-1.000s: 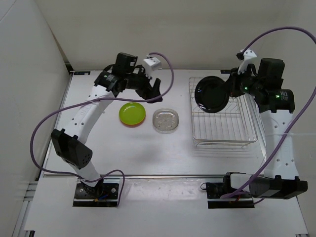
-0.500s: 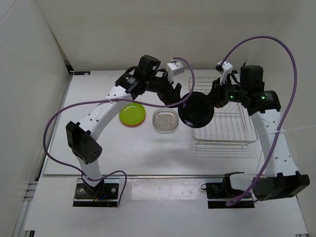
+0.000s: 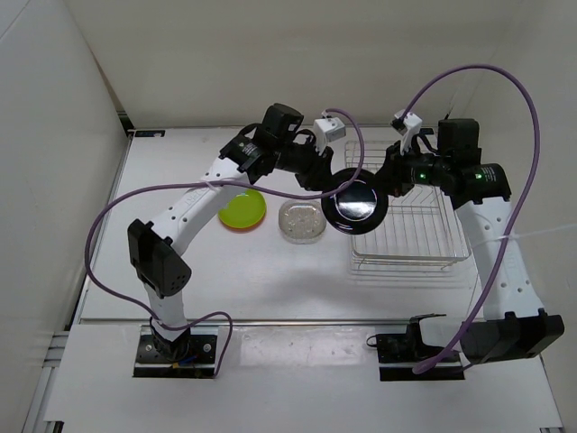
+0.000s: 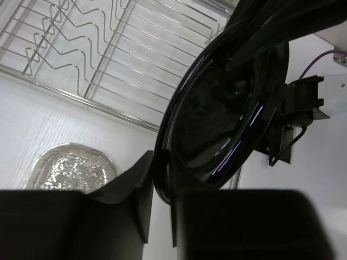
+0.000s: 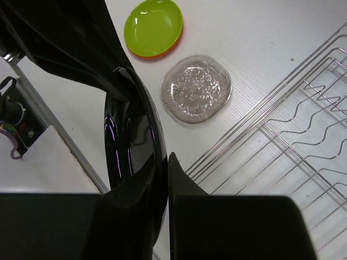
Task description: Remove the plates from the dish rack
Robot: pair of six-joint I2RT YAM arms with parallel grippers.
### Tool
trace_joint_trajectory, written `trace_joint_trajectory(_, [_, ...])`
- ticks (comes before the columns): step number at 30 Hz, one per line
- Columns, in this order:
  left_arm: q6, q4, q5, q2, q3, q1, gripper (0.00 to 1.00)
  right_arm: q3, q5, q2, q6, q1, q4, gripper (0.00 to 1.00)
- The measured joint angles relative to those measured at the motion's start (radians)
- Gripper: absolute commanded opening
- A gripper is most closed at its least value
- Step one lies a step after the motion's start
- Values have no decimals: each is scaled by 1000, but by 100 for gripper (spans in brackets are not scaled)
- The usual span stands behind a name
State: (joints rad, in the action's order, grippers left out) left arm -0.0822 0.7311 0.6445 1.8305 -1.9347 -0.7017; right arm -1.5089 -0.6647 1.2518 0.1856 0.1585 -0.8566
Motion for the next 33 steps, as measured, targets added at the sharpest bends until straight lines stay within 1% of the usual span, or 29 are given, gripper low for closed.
trace_joint_trajectory(1, [-2, 0, 0, 0, 0, -3, 19, 0, 0, 3, 2, 0, 0, 0])
trace_joint_trajectory(2, [0, 5, -2, 0, 0, -8, 11, 0, -2, 5, 6, -1, -3, 0])
trace_joint_trajectory(4, [8, 9, 3, 0, -3, -6, 11, 0, 1, 5, 26, -1, -8, 0])
trace_joint_trajectory(5, [10, 11, 3, 0, -7, -6, 11, 0, -1, 5, 31, -1, -8, 7])
trace_joint_trajectory(6, [11, 13, 2, 0, -10, -7, 11, 0, -2, 5, 34, -1, -7, 22])
trace_joint_trajectory(7, [11, 14, 1, 0, -10, -7, 11, 0, -1, 5, 31, -1, -8, 48])
trace_joint_trajectory(8, [7, 13, -5, 0, -10, -10, 11, 0, 2, 5, 16, -1, -6, 78])
trace_joint_trajectory(9, [3, 12, -24, 0, -9, -18, 11, 2, 4, 5, 9, -1, -2, 100])
trace_joint_trajectory(11, [0, 1, -64, -3, 6, -32, 11, 7, 33, 1, -7, 0, 17, 100])
trace_joint_trajectory(13, [-2, -24, -143, -26, 62, -43, 11, 25, 88, -8, -25, 3, 40, 100])
trace_joint_trajectory(16, [3, -68, -311, -81, 197, -43, 11, 59, 256, -21, -55, 5, 68, 100])
trace_joint_trajectory(18, [5, -92, -432, -119, 292, -20, 11, 74, 380, -22, -69, 5, 83, 100])
trace_joint_trajectory(21, [13, -97, -537, -163, 384, 66, 11, 105, 523, -25, -75, 5, 101, 100])
trace_joint_trajectory(24, [28, -139, -558, -213, 465, 220, 11, 137, 594, -42, -75, 4, 104, 100])
trace_joint_trajectory(29, [44, -191, -530, -286, 576, 491, 11, 149, 644, -76, -75, 4, 108, 100])
trace_joint_trajectory(31, [50, -202, -499, -285, 590, 549, 11, 149, 656, -80, -75, 4, 111, 100])
trace_joint_trajectory(33, [55, -213, -453, -269, 595, 584, 11, 149, 660, -79, -75, 4, 112, 100])
